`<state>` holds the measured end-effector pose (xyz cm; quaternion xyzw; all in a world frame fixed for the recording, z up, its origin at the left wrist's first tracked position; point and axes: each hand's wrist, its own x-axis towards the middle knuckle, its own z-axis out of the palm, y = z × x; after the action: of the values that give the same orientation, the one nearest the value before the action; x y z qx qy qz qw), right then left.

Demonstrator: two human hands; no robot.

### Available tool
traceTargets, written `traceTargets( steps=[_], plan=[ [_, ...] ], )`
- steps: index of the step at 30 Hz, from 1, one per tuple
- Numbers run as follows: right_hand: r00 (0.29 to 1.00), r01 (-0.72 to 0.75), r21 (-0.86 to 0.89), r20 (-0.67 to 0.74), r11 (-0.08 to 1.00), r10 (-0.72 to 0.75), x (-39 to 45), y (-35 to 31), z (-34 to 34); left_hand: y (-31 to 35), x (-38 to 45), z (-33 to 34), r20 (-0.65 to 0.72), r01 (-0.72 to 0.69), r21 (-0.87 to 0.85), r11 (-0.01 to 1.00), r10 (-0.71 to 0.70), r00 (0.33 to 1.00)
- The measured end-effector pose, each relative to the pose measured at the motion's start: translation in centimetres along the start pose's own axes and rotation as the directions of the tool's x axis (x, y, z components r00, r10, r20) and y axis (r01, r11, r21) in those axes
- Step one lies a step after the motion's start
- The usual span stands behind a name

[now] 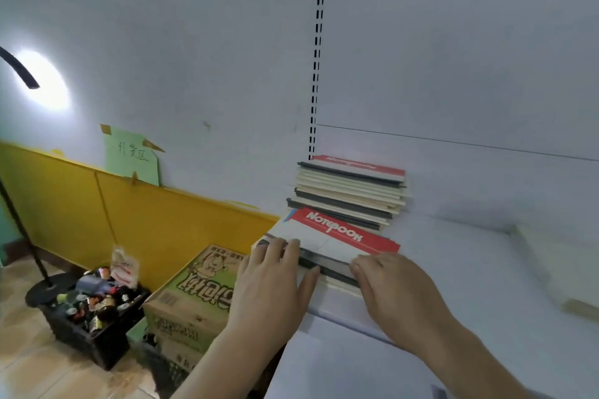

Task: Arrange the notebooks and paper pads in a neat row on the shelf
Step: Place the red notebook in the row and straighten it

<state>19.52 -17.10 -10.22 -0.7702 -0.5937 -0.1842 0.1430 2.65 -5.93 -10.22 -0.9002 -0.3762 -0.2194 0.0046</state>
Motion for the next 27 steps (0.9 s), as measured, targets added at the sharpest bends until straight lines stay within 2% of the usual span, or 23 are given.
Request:
traceTargets(
  steps=[2, 5, 6, 7, 8, 9, 10, 11, 14, 17, 19, 21, 23, 25, 27],
  plan=[
    [0.993, -0.093, -0.032, -0.070, 0.995, 0.090, -0.1, -0.5, 0.0, -1.0, 0.7, -0.2, -0.060, -0.052, -0.079, 0.996, 0.047, 0.997],
    [0.939, -0.171, -0.015, -0.307, 0.985, 0.158, -0.7, -2.1, -1.3, -1.7, 1.2, -1.0, -0.137, -0.058, -0.367, 0.928, 0.008, 0.991],
    [0.910, -0.178, -0.007, -0.382, 0.984, 0.162, -0.9, -3.2, -1.7, -1.7, 1.4, -1.3, -0.093, -0.040, -0.496, 0.867, -0.007, 0.996],
    [0.889, -0.172, -0.003, -0.432, 0.985, 0.154, -1.1, -4.5, -2.0, -1.5, 1.6, -1.6, -0.005, -0.008, -0.644, 0.765, 0.006, 1.000],
    [0.880, -0.150, -0.010, -0.457, 0.989, 0.129, -1.3, -6.0, -1.9, -1.1, 1.7, -2.0, 0.095, 0.049, -0.785, 0.618, 0.041, 0.995],
    [0.883, -0.116, -0.023, -0.461, 0.993, 0.093, -1.4, -7.4, -1.6, -0.5, 1.7, -2.3, 0.175, 0.116, -0.872, 0.475, 0.081, 0.981],
    [0.893, -0.081, -0.021, -0.445, 0.996, 0.063, -1.5, -8.6, -1.0, 0.0, 1.6, -2.4, 0.218, 0.165, -0.911, 0.378, 0.101, 0.971],
    [0.909, -0.053, 0.016, -0.413, 0.998, 0.055, -1.7, -9.6, -0.5, 0.4, 1.4, -2.2, 0.240, 0.199, -0.920, 0.338, 0.082, 0.967],
    [0.931, -0.072, 0.164, -0.344, 0.984, 0.125, -2.6, -10.2, -0.2, 0.0, 1.1, -2.1, 0.218, 0.236, -0.925, 0.297, -0.093, 0.971],
    [0.885, -0.237, 0.312, -0.321, 0.920, 0.337, -3.1, -8.0, -1.0, -2.0, 1.4, -2.1, 0.217, 0.255, -0.933, 0.253, -0.170, 0.961],
    [0.905, -0.326, 0.245, -0.199, 0.913, 0.376, -2.6, -5.8, -1.0, -3.3, 1.3, -2.5, 0.205, 0.243, -0.931, 0.272, -0.161, 0.965],
    [0.957, -0.289, 0.078, -0.009, 0.954, 0.290, -1.9, -3.7, 0.0, -4.3, 1.2, -3.1, 0.162, 0.200, -0.930, 0.309, -0.145, 0.976],
    [0.965, -0.214, -0.037, 0.146, 0.976, 0.217, -1.2, -2.7, 1.0, -4.9, 1.3, -3.8, 0.131, 0.168, -0.924, 0.342, -0.129, 0.983],
    [0.980, -0.159, -0.046, 0.116, 0.986, 0.163, -0.6, -2.7, 0.7, -5.4, 1.5, -4.1, 0.114, 0.154, -0.924, 0.349, -0.132, 0.985],
    [0.986, -0.167, -0.049, -0.027, 0.985, 0.166, -0.6, -2.8, -0.4, -5.7, 1.7, -4.2, 0.119, 0.168, -0.927, 0.335, -0.160, 0.980]
  ],
)
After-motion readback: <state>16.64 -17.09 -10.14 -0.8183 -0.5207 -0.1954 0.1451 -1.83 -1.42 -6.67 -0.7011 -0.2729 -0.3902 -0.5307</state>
